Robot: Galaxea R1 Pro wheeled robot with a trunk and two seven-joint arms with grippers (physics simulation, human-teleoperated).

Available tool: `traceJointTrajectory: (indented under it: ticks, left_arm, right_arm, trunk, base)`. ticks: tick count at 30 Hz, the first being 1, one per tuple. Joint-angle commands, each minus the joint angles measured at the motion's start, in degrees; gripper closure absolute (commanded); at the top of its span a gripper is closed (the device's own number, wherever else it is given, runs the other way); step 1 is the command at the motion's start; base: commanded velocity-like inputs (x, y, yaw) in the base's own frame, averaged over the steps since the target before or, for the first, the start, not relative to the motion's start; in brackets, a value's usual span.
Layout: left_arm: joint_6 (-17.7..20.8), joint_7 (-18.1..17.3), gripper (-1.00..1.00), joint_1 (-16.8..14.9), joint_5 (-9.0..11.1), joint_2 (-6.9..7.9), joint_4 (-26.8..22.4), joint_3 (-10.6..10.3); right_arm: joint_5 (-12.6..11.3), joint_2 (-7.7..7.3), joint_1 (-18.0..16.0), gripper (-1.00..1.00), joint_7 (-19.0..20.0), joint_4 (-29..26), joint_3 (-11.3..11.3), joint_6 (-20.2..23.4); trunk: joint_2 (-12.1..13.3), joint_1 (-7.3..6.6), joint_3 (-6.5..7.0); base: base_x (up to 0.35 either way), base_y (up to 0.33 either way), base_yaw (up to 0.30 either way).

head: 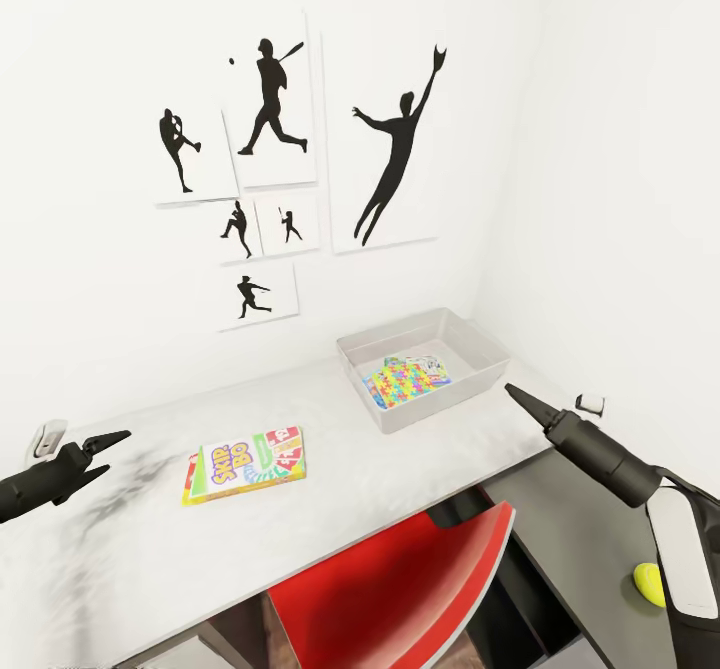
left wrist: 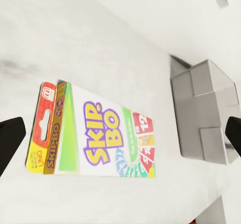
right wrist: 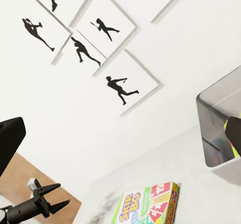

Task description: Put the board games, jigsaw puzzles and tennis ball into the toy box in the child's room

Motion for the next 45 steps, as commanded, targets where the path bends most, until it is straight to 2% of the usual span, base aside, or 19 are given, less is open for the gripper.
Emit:
traceJointTrajectory:
  ticks: [1,21,29,45]
  left_arm:
    - [0.3,-0.3,-1.0,-0.1,-0.3,-0.02,0.0,0.1]
    - [0.3,-0.3,-1.0,-0.1,-0.3,-0.12,0.0,0.0]
    - [0.3,-0.3,-1.0,-0.1,-0.3,-0.12,0.0,0.0]
    - [0.3,-0.3,-1.0,-0.1,-0.3,-0.12,0.0,0.0]
  right_arm:
    - [-0.1,0.0,0.0,-1.0,0.0,0.0,0.0,0.3]
    - [-0.2,-0.04,0.0,-1.0,-1.1,-0.1,0.0,0.4]
    - [-0.2,-0.03,0.0,-1.0,-1.1,-0.1,0.0,0.4]
    - [-0.2,0.0,0.0,-1.0,-1.1,-0.1,0.0,0.4]
  trunk:
    - [-0.1,0.03,-0.09]
    - [-0.1,0.03,0.34]
    - [-0.1,0.03,0.35]
    - [-0.1,0.03,0.35]
  base:
    - [0.0,0.016,0.149]
    - [0.001,0.039,0.255]
    - [0.122,0.041,0.261]
    - [0.036,0.015,0.038]
